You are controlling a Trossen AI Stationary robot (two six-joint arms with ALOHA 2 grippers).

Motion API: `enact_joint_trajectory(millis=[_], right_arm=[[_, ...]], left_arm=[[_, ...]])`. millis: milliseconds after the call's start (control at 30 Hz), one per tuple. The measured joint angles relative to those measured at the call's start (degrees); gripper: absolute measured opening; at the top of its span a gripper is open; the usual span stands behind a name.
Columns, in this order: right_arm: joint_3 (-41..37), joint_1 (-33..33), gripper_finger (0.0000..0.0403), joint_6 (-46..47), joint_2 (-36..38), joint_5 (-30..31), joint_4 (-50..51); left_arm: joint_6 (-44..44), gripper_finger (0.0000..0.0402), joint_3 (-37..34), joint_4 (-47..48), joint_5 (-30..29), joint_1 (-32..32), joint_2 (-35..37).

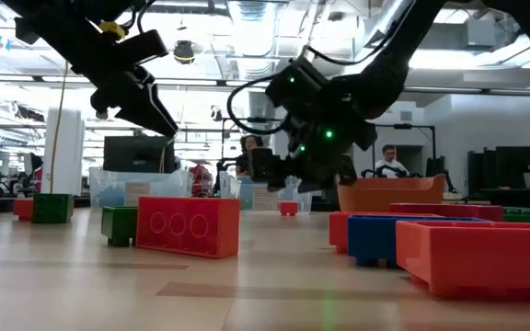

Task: Sort blocks
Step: Put the orange game piece into the blue bin

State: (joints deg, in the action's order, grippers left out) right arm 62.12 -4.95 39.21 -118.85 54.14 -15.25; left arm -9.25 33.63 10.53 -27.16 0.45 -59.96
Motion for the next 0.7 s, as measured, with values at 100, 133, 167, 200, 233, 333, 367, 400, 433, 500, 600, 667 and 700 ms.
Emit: enact_joint_trajectory(millis=[100,133,167,200,233,333,367,400,433,500,600,667,700], right_arm=[[0.95,0.96,0.0276,0.54,-0.46,2.89,0.1],[0.93,0.96,0.0276,1.15,-0.46,3.12,0.64],[0.9,0.83,0.0276,1.42,-0.46,3.12,1.23],[0.87,0.69,0.0276,1.59,-0.51,3.09,1.88],[0.8,0.49,0.0276,1.73,-0.52,3.13,2.58],[0.79,-0.21,0.0276,1.78,-0.52,3.1,3.13],[0.79,-0.39,0.0276,1.78,-0.52,3.11,3.11],[0.79,-0.57,0.0276,1.78,-0.52,3.07,3.04],[0.79,-0.59,0.0276,1.74,-0.52,3.07,3.0],[0.75,-0.79,0.0276,1.63,-0.52,2.67,2.93],[-0.39,-0.79,0.0276,2.17,-0.52,1.49,1.21],[-1.51,-0.79,0.0276,2.54,-0.52,1.45,-0.83],[-1.78,-0.79,0.0276,2.54,-0.52,1.44,-1.09]], left_arm=[[0.33,0.0192,0.0,0.56,1.29,0.0,0.0],[0.66,0.0192,0.0,0.75,1.99,0.0,0.0],[0.94,0.0192,0.0,0.78,2.96,0.0,0.0],[1.34,0.0192,0.0,0.69,3.75,0.0,0.0],[1.42,0.0192,0.0,0.67,4.43,0.0,0.0],[1.65,0.0192,0.0,0.59,4.89,0.0,0.0],[1.67,0.0192,0.0,0.57,4.9,0.0,0.0],[1.73,0.0192,0.0,0.54,4.9,0.0,0.0],[1.76,0.0192,0.0,0.54,4.9,0.0,0.0],[1.76,0.0192,0.0,0.54,4.9,0.0,0.0],[1.76,0.0192,0.0,0.61,4.92,0.0,0.0],[1.76,0.0192,0.0,0.67,4.92,0.0,0.0],[1.76,0.0192,0.02,0.67,4.92,0.0,0.0]])
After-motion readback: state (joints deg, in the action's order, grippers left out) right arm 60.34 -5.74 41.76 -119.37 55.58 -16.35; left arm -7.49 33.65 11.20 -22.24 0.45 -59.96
